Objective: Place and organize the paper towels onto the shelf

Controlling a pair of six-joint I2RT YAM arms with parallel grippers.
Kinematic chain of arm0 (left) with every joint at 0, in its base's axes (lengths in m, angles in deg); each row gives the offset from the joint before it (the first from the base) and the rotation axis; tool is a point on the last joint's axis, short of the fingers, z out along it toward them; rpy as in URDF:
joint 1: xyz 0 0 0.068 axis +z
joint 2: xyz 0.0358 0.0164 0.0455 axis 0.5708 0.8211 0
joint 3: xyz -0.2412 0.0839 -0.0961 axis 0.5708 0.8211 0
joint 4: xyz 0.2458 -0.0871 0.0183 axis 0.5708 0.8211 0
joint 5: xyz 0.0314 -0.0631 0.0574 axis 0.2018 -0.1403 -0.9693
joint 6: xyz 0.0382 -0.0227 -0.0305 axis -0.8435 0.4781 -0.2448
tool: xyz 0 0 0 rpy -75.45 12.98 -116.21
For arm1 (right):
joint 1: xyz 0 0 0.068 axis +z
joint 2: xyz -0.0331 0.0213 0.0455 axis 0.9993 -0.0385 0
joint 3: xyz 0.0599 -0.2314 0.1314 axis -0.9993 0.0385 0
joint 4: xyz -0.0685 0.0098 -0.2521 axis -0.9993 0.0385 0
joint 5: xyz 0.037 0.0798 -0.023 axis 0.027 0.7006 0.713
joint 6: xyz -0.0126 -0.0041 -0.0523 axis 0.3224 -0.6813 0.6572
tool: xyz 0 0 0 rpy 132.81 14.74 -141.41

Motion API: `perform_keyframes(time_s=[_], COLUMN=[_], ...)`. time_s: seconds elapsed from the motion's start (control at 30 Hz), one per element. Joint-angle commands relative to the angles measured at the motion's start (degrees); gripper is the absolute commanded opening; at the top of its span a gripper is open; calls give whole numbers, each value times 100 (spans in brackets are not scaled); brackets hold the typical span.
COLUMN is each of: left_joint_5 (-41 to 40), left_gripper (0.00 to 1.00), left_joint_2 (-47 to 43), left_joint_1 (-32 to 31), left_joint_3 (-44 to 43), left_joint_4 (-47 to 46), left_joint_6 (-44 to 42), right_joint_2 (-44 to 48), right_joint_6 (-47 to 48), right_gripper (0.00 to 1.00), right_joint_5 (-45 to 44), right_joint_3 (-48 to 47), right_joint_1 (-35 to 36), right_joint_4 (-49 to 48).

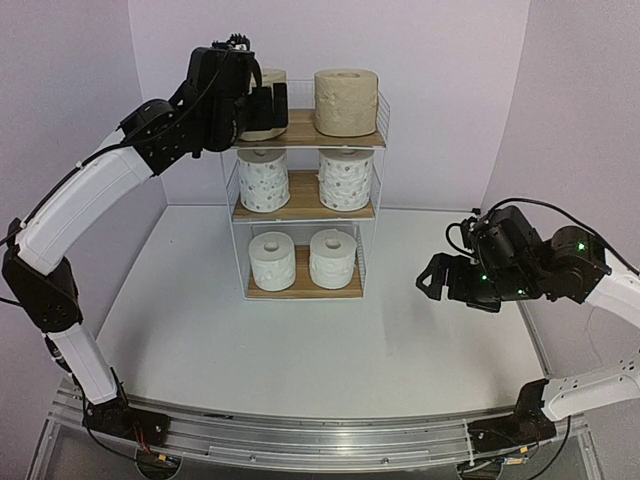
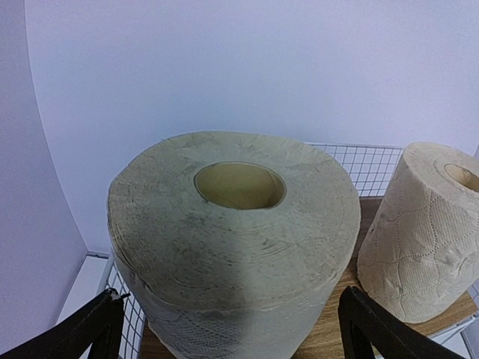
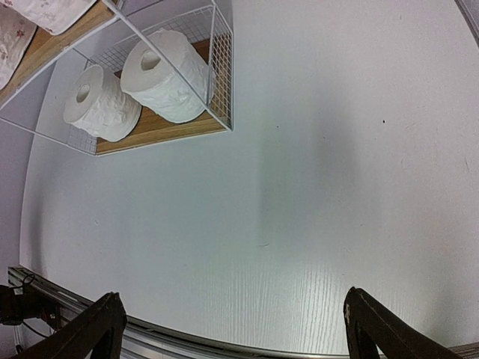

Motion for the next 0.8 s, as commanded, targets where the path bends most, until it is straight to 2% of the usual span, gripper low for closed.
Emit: perform_keyframes(time_s=[0.0, 0.27, 0.47, 0.63, 0.77], left_joint_5=[323, 1299, 1471, 2253, 2348], left_gripper=[100, 100, 100, 100, 100], left_joint_2=[-289, -542, -674, -1424, -2072], left_joint_1=[17, 14, 7, -208, -355], left_joint_3=[16, 71, 151, 1176, 2196], left_joint_4=[151, 545, 990, 819, 867], left_joint_6=[237, 686, 1083, 1528, 2062], right_joint_2=[60, 60, 44, 132, 220], right_joint_6=[89, 168, 224, 274, 254], right_gripper=[98, 98, 98, 98, 98], right_joint_5=[-145, -187, -234, -552, -939], right_joint_3=[-136, -119, -121, -83, -40], right_joint_1=[15, 16, 18, 13, 7], right_joint_4=[65, 64, 66, 64, 62])
